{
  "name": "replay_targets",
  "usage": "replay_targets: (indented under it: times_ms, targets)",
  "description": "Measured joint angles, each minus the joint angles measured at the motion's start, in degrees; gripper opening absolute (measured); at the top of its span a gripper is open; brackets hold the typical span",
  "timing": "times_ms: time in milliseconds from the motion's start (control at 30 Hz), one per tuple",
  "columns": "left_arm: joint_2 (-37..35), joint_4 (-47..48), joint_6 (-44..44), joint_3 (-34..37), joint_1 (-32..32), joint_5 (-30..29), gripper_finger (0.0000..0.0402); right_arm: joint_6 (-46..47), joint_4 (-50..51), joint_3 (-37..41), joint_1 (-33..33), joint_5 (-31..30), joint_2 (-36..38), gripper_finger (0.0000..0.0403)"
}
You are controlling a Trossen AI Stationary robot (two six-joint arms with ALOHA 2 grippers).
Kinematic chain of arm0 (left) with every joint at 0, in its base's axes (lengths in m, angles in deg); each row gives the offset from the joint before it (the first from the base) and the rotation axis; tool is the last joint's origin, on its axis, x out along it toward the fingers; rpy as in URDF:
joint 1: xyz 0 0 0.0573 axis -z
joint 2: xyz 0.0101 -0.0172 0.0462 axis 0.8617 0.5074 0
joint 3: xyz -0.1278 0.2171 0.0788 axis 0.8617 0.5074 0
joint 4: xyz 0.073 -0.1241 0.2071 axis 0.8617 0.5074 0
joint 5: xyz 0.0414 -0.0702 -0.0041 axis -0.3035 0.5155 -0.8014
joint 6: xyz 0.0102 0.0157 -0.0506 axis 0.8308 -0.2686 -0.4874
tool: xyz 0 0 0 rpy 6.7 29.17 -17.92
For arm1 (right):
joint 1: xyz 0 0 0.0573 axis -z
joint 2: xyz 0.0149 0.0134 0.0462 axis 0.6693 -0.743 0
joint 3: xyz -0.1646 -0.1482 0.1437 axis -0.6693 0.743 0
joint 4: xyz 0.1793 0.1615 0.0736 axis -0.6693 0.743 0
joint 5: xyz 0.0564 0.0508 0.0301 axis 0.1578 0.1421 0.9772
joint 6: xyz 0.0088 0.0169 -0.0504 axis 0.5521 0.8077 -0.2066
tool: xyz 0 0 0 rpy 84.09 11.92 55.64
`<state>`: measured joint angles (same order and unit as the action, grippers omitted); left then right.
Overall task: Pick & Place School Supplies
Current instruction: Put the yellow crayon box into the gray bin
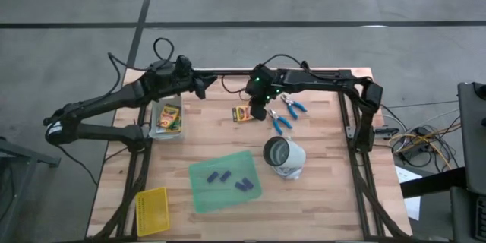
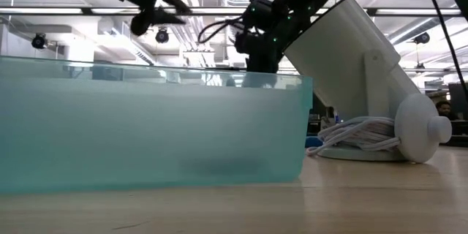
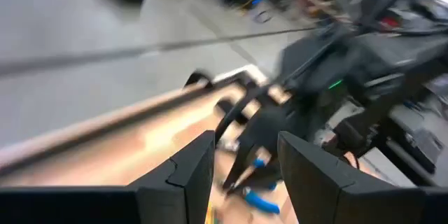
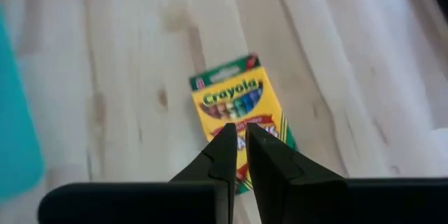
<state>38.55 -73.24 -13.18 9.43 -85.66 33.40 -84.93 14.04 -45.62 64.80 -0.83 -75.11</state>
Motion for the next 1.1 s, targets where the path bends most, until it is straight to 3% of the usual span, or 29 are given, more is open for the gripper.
replay_targets:
  times_ms: [67, 167, 233, 600, 767, 867, 1100]
  targets:
    - [0.4, 4.2, -4.9, 0.0, 0.0, -1.5, 0.0163, -1.2, -0.6, -0.1, 1.0, 6.0, 0.6, 0.0031]
    - [1.9, 10.2, -10.7, 0.0, 0.0, -2.1, 0.0163, -2.0, -3.7, 0.0, 2.7, 20.3, 1.1, 0.0031]
    - [3.4, 10.7, -12.2, 0.0, 0.3, -2.1, 0.0163, -0.2, -6.3, -0.1, 3.7, 24.7, 1.3, 0.0031]
    - [17.4, 7.5, -21.1, 0.0, 0.8, -1.5, 0.0163, -4.0, -8.7, 2.5, 6.7, 23.0, 2.1, 0.0031]
    - [23.6, 2.6, -18.4, 0.0, 0.7, 2.9, 0.0163, -4.4, -9.0, 4.9, 7.7, 23.3, 3.0, 0.0031]
    - [26.3, 1.2, -20.7, 0.0, 0.7, 6.3, 0.0163, -4.4, -10.3, 7.3, 8.6, 23.4, 4.4, 0.0031]
    - [30.7, 1.2, -28.7, 0.0, -0.3, 6.6, 0.0163, 0.4, -18.3, 14.1, 10.4, 23.5, 7.1, 0.0031]
